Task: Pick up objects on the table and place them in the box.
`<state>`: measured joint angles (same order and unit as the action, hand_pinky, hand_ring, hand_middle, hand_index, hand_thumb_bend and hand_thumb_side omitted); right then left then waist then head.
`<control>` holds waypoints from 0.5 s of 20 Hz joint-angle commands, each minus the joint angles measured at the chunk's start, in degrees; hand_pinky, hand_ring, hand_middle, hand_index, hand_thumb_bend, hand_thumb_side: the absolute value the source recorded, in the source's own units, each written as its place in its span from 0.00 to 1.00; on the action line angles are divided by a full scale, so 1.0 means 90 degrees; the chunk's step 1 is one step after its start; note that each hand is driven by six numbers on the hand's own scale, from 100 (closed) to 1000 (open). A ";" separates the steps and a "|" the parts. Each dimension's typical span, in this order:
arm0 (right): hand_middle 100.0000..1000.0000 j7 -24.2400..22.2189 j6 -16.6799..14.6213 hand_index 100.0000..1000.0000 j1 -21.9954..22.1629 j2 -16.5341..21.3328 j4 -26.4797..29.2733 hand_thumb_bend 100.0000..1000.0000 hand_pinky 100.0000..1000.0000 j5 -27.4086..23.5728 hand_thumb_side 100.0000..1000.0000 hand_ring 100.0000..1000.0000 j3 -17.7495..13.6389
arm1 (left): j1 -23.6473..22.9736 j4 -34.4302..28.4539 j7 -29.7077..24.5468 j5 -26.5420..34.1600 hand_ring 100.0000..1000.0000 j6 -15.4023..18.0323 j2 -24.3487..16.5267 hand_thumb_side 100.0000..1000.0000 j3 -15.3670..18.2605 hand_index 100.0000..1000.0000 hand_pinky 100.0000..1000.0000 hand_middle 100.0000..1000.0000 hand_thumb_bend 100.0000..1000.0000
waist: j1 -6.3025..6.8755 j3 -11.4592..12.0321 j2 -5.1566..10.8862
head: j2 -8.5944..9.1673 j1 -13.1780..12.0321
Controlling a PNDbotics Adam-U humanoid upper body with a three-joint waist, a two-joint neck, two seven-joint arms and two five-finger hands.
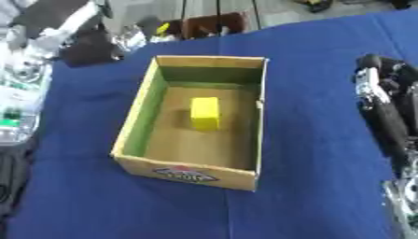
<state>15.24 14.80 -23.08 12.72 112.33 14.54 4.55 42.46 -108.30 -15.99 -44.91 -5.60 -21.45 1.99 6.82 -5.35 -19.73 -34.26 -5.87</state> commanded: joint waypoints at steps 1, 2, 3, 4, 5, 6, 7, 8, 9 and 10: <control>0.49 0.0071 -0.0017 0.69 -0.0036 -0.0004 0.0147 0.00 0.89 0.0033 0.70 0.96 -0.0070 | -0.0303 -0.0575 0.0940 0.1063 0.78 -0.0444 -0.0400 1.00 0.0373 0.98 0.52 0.80 0.18 | -0.0085 0.0068 0.0173 | -0.0033 0.0109; 0.49 0.0088 -0.0018 0.69 -0.0042 -0.0010 0.0149 0.00 0.89 0.0036 0.70 0.96 -0.0083 | -0.0478 -0.0638 0.1207 0.1531 0.78 -0.0453 -0.0417 1.00 0.0433 0.99 0.52 0.80 0.14 | -0.0106 0.0098 0.0174 | -0.0022 0.0131; 0.49 0.0103 -0.0020 0.69 -0.0050 -0.0018 0.0151 0.00 0.89 0.0038 0.70 0.96 -0.0093 | -0.0647 -0.0669 0.1448 0.2105 0.79 -0.0411 -0.0420 1.00 0.0467 0.99 0.53 0.80 0.11 | -0.0126 0.0123 0.0171 | -0.0011 0.0151; 0.49 0.0117 -0.0021 0.69 -0.0057 -0.0026 0.0154 0.00 0.89 0.0040 0.70 0.96 -0.0103 | -0.0813 -0.0685 0.1650 0.2702 0.79 -0.0324 -0.0429 1.00 0.0498 0.99 0.54 0.79 0.10 | -0.0146 0.0145 0.0168 | -0.0006 0.0170; 0.49 0.0133 -0.0022 0.69 -0.0066 -0.0034 0.0157 0.00 0.89 0.0042 0.70 0.96 -0.0115 | -0.0990 -0.0692 0.1823 0.3238 0.79 -0.0190 -0.0444 1.00 0.0540 0.99 0.55 0.79 0.11 | -0.0167 0.0168 0.0163 | -0.0010 0.0195; 0.49 0.0148 -0.0023 0.69 -0.0072 -0.0038 0.0159 0.00 0.89 0.0044 0.71 0.96 -0.0126 | -0.1157 -0.0696 0.1957 0.3660 0.79 -0.0043 -0.0444 1.00 0.0586 0.99 0.56 0.79 0.12 | -0.0185 0.0188 0.0158 | -0.0024 0.0222; 0.49 0.0161 -0.0024 0.69 -0.0080 -0.0044 0.0161 0.00 0.89 0.0045 0.71 0.96 -0.0135 | -0.1320 -0.0698 0.2063 0.4011 0.79 0.0121 -0.0406 1.00 0.0625 0.99 0.56 0.79 0.13 | -0.0205 0.0209 0.0152 | -0.0044 0.0250; 0.49 0.0170 -0.0026 0.69 -0.0087 -0.0045 0.0162 0.00 0.89 0.0046 0.70 0.96 -0.0142 | -0.1471 -0.0698 0.2145 0.4301 0.79 0.0298 -0.0351 1.00 0.0658 0.99 0.55 0.78 0.16 | -0.0220 0.0229 0.0149 | -0.0061 0.0279; 0.49 0.0177 -0.0030 0.69 -0.0089 -0.0039 0.0162 0.00 0.88 0.0050 0.70 0.96 -0.0149 | -0.1627 -0.0699 0.2208 0.4526 0.78 0.0508 -0.0276 1.00 0.0695 0.98 0.55 0.77 0.19 | -0.0228 0.0255 0.0150 | -0.0069 0.0313; 0.49 0.0189 -0.0036 0.69 -0.0085 -0.0024 0.0162 0.00 0.88 0.0058 0.71 0.96 -0.0166 | -0.1792 -0.0699 0.2270 0.4697 0.77 0.0731 -0.0171 1.00 0.0738 0.97 0.55 0.76 0.21 | -0.0236 0.0297 0.0149 | -0.0070 0.0353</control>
<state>16.61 14.50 -23.18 12.28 112.37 14.63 3.47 26.09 -113.45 3.52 -5.47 -0.95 -22.56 7.51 4.81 -2.57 -19.56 -34.65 -3.11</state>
